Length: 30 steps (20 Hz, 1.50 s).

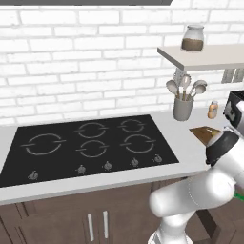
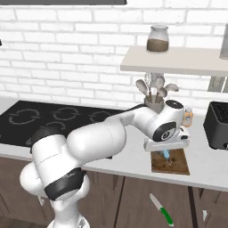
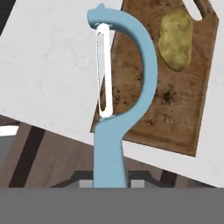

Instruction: Place the appropriate cutting tool for cutting the potato skin on the cutting board.

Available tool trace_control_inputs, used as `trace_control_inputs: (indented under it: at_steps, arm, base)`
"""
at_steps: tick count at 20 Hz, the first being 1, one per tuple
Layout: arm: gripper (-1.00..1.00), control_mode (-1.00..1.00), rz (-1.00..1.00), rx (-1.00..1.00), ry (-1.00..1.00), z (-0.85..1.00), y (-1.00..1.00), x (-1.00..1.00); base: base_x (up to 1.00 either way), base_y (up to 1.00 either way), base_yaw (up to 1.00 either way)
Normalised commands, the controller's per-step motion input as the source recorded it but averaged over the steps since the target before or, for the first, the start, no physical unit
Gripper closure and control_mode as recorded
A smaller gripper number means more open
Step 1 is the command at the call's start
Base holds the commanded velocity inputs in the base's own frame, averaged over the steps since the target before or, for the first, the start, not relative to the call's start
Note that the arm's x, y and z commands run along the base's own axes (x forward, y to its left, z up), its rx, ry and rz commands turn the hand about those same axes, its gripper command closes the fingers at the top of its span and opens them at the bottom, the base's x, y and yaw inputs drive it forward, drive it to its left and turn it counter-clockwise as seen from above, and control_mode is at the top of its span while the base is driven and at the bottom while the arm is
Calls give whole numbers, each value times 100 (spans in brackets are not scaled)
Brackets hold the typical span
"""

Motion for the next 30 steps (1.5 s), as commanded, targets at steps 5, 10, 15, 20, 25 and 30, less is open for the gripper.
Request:
trace_control_inputs:
  at_steps: [5, 10, 15, 20, 25, 30]
  arm:
    - [100, -100, 8, 2, -8, -39, 1, 43]
    - [100, -100, 3, 0, -1, -35, 0, 28]
    - [100, -100, 0, 0, 1, -26, 0, 4]
    - [100, -100, 1, 0, 1, -22, -1, 6]
    - [100, -100, 0, 1, 0, -19, 0, 7]
    - [100, -100, 0, 1, 2, -11, 0, 21]
  base:
    - [0, 0, 0]
    - [0, 0, 0]
    - [0, 0, 0]
    - [0, 0, 0]
    - [0, 0, 0]
    - [0, 0, 0]
